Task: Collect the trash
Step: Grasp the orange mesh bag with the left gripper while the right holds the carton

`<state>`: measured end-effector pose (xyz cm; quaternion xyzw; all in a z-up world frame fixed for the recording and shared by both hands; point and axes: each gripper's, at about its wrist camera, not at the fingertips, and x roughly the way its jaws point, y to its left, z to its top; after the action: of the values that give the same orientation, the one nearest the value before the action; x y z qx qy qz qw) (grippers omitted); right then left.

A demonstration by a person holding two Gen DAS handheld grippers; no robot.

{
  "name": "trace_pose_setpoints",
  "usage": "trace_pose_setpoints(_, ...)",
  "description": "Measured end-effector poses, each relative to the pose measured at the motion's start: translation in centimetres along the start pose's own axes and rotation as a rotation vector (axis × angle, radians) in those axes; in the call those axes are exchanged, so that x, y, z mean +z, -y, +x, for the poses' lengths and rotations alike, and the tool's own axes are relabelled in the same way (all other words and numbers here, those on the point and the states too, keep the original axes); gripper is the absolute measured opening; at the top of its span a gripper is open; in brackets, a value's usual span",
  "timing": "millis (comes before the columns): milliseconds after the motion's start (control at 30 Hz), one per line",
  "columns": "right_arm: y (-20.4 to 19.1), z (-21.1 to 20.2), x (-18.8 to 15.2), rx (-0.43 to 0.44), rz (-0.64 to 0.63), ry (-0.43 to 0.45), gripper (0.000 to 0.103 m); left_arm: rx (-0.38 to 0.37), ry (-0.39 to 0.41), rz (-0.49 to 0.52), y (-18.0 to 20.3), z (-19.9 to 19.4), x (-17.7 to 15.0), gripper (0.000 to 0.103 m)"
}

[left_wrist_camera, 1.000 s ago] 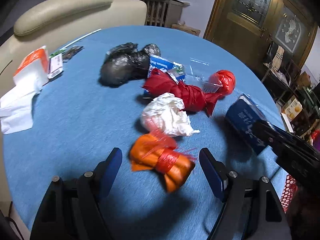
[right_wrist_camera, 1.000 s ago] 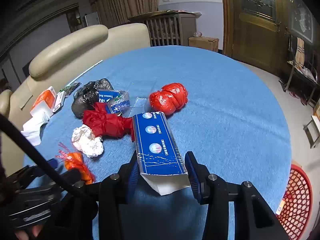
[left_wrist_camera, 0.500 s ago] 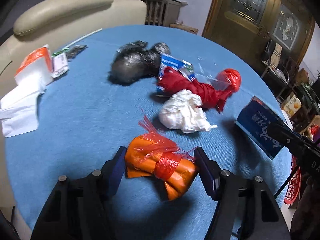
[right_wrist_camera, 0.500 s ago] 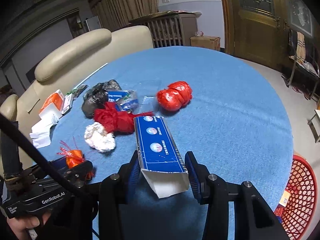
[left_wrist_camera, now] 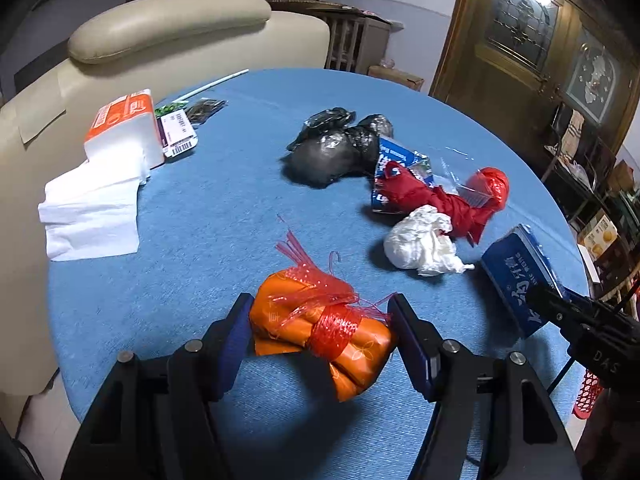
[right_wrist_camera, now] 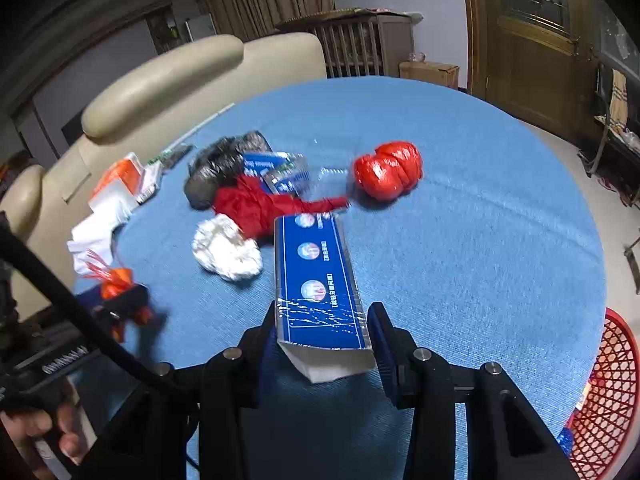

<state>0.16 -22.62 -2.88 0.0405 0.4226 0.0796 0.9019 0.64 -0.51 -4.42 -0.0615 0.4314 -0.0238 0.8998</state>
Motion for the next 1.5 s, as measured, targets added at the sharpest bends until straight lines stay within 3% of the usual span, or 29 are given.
trace_pose_setpoints(533, 0.4, 1.1, 0.1, -0.031, -0.002, -0.013, 0.045, 0.007, -0.054, 0.006, -0.3, 2.4, -1.2, 0.069)
trace_pose_setpoints(1500, -0.4, -2.3, -0.6, 0.011, 0.028, 0.045, 0.044, 0.026, -0.027, 0.062, 2.0, 1.4, 0.1, 0.069)
